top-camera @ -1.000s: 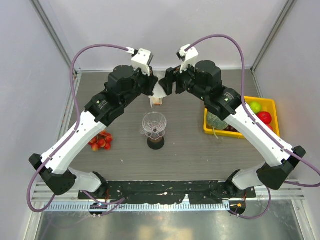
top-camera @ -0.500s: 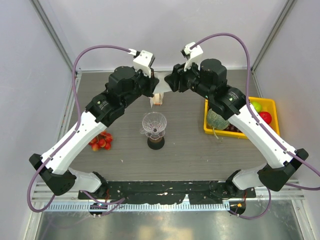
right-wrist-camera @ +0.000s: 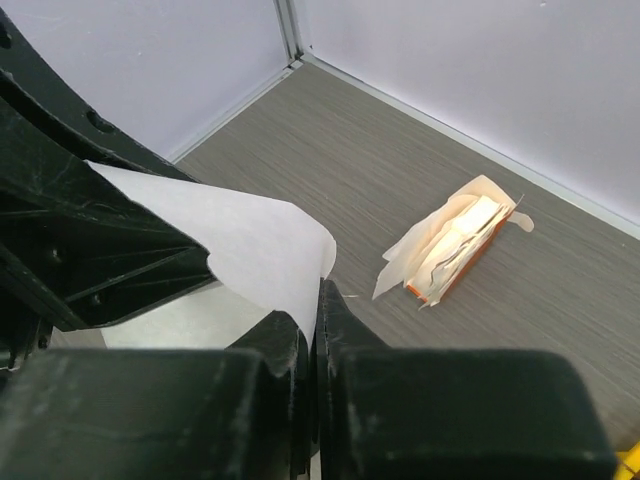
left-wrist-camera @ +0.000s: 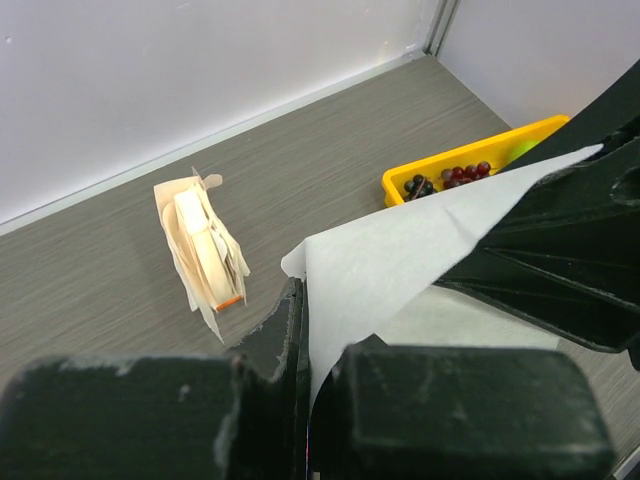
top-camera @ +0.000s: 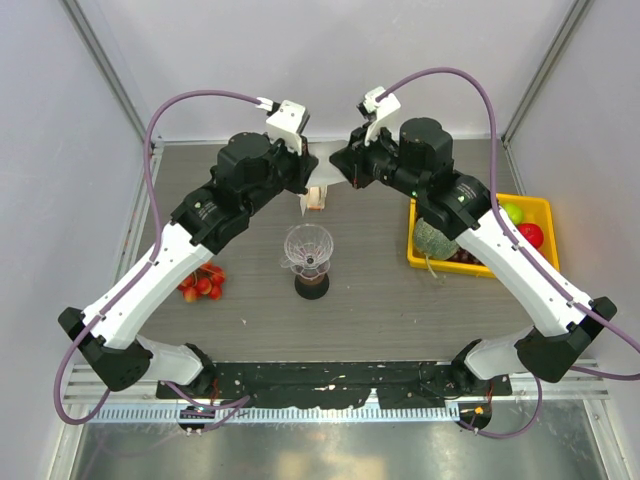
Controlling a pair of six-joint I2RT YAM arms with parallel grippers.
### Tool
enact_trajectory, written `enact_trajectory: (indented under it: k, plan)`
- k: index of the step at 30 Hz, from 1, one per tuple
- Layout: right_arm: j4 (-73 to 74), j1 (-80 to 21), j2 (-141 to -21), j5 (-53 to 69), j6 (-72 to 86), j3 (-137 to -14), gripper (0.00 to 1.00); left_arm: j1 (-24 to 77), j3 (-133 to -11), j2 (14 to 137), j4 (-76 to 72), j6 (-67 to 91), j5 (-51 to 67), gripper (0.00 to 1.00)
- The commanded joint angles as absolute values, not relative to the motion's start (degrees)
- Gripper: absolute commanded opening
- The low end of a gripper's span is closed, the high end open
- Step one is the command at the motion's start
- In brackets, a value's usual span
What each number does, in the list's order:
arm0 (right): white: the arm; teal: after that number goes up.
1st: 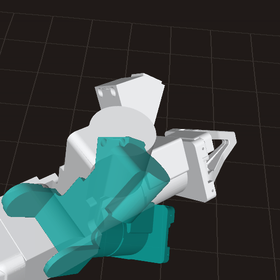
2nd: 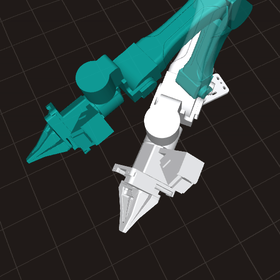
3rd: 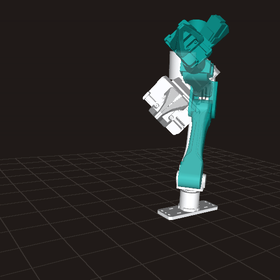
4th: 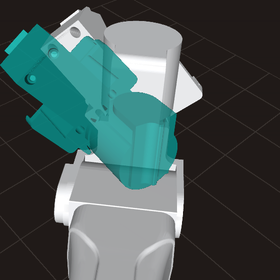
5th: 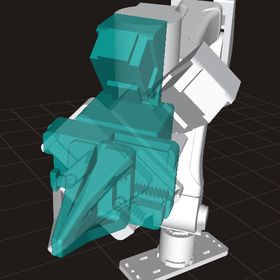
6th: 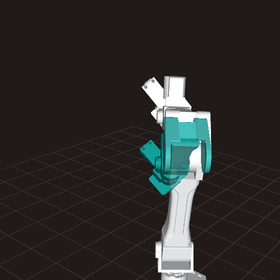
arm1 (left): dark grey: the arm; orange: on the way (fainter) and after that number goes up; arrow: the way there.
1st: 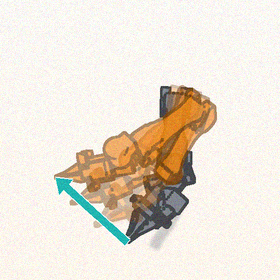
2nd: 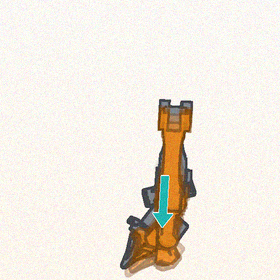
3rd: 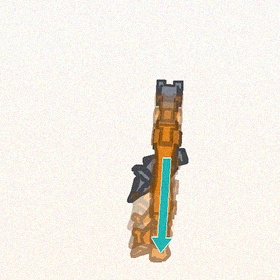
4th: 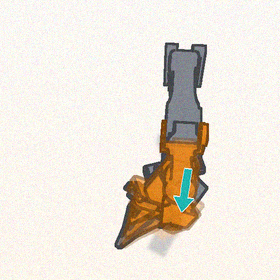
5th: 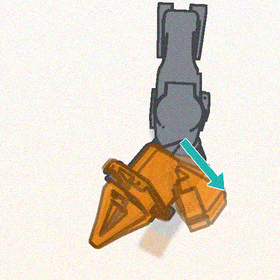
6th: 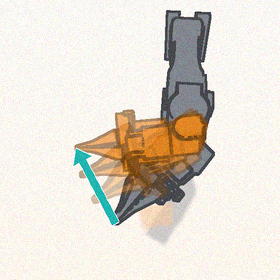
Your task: Place the coffee filter in the dripper
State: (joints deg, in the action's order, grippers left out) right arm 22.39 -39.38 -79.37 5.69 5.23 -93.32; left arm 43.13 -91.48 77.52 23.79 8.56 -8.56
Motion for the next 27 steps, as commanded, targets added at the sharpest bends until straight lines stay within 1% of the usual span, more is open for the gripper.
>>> enact_trajectory:
  k: [1,3,4,5,6,7,8,11,15,19,24,26,27]
  plan:
    - [20.83,-39.46,-78.13,6.68,4.66,-94.48,0.05,43.42,-93.34,77.25,21.45,8.70,-9.93,0.00]
    - [20.57,-39.38,-77.96,6.59,4.83,-94.22,0.05,43.42,-93.51,77.43,21.36,8.61,-9.67,0.00]
    - [20.74,-39.46,-77.87,6.68,4.83,-94.31,0.07,43.42,-93.34,77.52,21.36,8.44,-9.49,0.00]
    - [21.35,-39.46,-77.87,6.59,4.92,-94.57,0.15,43.42,-93.43,77.52,21.36,8.35,-9.41,0.00]
    - [21.62,-39.46,-77.70,6.33,4.83,-95.01,0.41,43.42,-93.34,77.43,21.36,8.00,-9.32,0.00]
    - [22.14,-39.46,-77.52,5.98,4.75,-95.27,0.50,43.42,-93.17,77.34,21.44,7.74,-9.32,0.00]
    - [22.32,-39.38,-77.17,4.93,4.14,-95.71,0.57,43.42,-92.82,77.17,21.45,7.56,-9.14,0.00]
    - [23.90,-38.23,-77.08,5.10,3.34,-98.51,0.61,43.42,-92.20,76.64,21.53,7.12,-8.00,0.00]
    - [26.54,-37.44,-77.52,7.11,1.94,-100.89,0.76,43.42,-92.02,76.46,21.36,7.03,-5.89,0.00]
    - [27.77,-37.44,-77.69,8.26,2.55,-99.94,0.76,43.42,-92.81,77.08,21.18,6.77,-5.19,0.00]
    - [29.17,-37.44,-79.97,7.56,3.78,-100.19,0.73,43.42,-93.51,77.69,21.09,7.12,-4.31,0.00]
    - [29.79,-37.44,-80.59,7.03,4.39,-100.11,0.71,43.42,-93.69,77.61,21.09,7.21,-4.31,0.00]
    - [30.14,-37.44,-80.77,7.03,4.74,-100.02,0.68,43.42,-93.69,77.52,20.83,7.29,-4.39,0.00]
